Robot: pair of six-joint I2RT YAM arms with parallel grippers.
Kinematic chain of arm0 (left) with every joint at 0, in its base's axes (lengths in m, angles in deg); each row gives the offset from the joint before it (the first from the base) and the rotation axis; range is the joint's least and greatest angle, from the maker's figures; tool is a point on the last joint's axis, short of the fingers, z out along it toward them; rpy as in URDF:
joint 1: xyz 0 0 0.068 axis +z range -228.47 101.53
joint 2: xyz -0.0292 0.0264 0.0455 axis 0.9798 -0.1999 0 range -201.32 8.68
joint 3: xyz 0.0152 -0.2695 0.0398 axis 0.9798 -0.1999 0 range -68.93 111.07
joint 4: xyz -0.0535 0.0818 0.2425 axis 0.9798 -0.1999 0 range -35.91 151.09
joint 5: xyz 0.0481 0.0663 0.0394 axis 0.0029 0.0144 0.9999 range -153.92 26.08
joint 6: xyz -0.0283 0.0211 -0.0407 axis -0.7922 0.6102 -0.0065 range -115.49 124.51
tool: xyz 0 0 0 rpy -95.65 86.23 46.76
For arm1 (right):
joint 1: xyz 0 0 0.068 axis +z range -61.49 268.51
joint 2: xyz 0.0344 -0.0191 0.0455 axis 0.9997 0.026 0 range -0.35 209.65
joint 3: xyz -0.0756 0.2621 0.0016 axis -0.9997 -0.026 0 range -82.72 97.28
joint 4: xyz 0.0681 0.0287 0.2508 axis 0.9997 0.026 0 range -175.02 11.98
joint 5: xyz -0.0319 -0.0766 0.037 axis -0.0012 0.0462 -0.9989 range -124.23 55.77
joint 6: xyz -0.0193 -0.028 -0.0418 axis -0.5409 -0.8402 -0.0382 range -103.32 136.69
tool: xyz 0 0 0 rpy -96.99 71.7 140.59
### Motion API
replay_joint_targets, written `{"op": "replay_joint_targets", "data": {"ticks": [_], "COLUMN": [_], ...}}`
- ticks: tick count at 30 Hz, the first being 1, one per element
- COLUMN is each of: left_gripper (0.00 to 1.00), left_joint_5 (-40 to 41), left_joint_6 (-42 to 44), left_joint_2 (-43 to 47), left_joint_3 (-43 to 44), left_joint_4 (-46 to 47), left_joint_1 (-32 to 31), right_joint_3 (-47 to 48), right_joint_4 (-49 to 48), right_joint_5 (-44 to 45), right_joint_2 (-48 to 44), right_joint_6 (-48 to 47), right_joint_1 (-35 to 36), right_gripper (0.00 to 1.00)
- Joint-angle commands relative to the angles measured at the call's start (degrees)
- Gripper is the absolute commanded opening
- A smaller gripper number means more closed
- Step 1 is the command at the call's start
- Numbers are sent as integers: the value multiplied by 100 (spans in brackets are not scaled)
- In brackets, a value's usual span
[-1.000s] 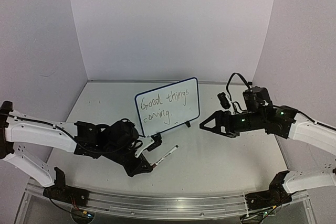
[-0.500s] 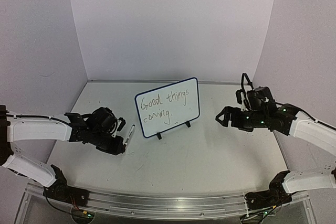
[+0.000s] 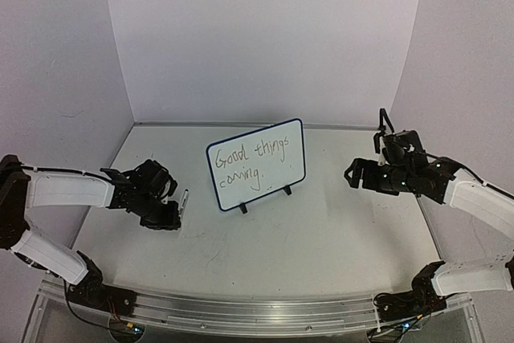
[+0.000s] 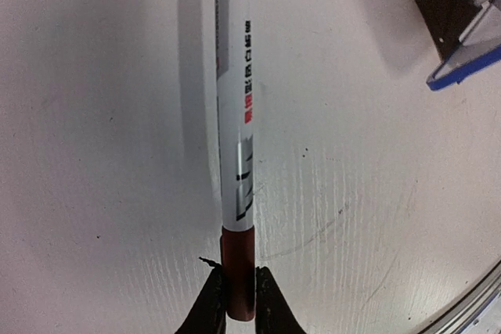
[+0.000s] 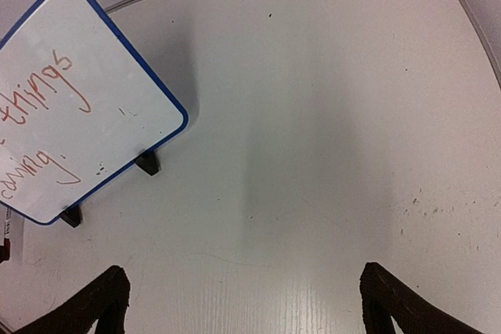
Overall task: Write a sentence on the whiteboard
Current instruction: Put down the whiteboard marker at the center of the board, then reset both arms
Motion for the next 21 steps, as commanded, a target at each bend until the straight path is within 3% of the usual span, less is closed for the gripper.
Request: {"op": "replay_joint_targets", "data": {"ticks": [1, 6, 10, 17, 21], "left_gripper": [28, 63, 96, 100, 100], "left_joint_5": [70, 185, 339, 324, 1109], "left_joint_6": [3, 189, 417, 861, 1087], "left_joint_2": [-163, -305, -343, 14, 683], "left_joint_3": [119, 216, 339, 604, 467], "left_joint_4": [435, 686, 786, 1133, 1628], "left_joint_1": [292, 607, 956, 2210, 2541], "right_joint_3": [-28, -73, -113, -307, -739], "right_joint_4": [33, 29, -47, -540, -1208], "right_joint_5": [370, 436, 456, 519, 716], "right_joint_2": [26, 8, 8, -327, -985], "right_joint_6": [-302, -505, -692, -1039, -1144], "right_joint_1": [-116, -290, -502, -1011, -1176], "right_gripper": [98, 98, 98, 98, 98]}}
